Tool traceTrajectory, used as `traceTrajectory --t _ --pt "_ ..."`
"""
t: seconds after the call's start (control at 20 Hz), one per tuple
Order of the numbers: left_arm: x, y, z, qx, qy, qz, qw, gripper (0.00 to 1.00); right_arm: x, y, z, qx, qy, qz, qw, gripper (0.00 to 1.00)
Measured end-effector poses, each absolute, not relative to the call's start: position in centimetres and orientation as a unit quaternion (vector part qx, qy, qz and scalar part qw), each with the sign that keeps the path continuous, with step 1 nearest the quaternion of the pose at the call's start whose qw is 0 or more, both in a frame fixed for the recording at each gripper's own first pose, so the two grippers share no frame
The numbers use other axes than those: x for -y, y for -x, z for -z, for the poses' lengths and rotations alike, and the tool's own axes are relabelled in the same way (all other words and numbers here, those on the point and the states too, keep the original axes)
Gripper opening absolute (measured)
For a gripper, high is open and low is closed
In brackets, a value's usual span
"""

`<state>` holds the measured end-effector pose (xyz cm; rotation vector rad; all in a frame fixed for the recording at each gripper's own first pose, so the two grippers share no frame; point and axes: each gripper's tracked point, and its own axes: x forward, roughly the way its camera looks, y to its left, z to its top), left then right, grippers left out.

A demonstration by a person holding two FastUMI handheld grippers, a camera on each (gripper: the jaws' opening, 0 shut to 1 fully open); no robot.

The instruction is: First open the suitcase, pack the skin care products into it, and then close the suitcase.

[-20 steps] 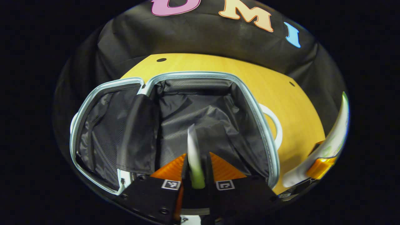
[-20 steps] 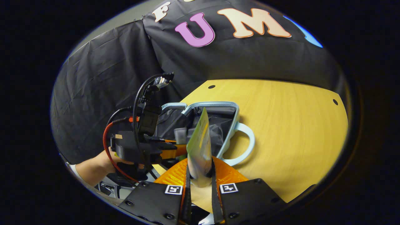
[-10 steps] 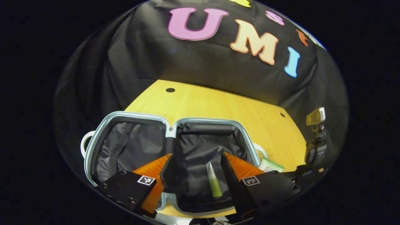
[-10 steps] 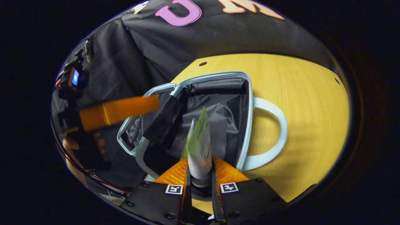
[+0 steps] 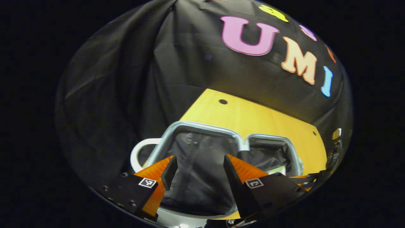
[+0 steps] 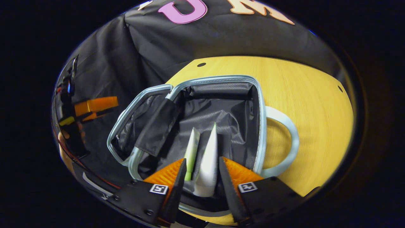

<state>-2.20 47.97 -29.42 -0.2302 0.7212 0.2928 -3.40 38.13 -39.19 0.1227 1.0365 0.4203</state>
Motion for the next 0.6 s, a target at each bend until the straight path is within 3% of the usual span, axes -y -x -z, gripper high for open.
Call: traceTrajectory --t 0.15,0.2,0.25,0.6 --pt "-53.5 2.9 30.2 -0.352 0.121 -0.19 0.909 0.9 -37.0 1.3 36.4 -0.458 -0.068 -0.182 0.868 0.78" --pt "-54.9 3.4 30.6 -0.358 0.127 -0.199 0.903 0.86 -36.8 0.1 35.2 -0.44 -0.072 -0.175 0.878 0.91" --pt "-56.1 3.8 31.3 -0.366 0.134 -0.205 0.898 0.87 -35.9 -0.8 33.7 -0.421 -0.076 -0.166 0.888 0.97" --pt "-62.2 4.6 39.3 -0.445 0.192 -0.21 0.849 0.87 -30.0 -4.4 27.4 -0.344 -0.102 -0.101 0.928 0.97"
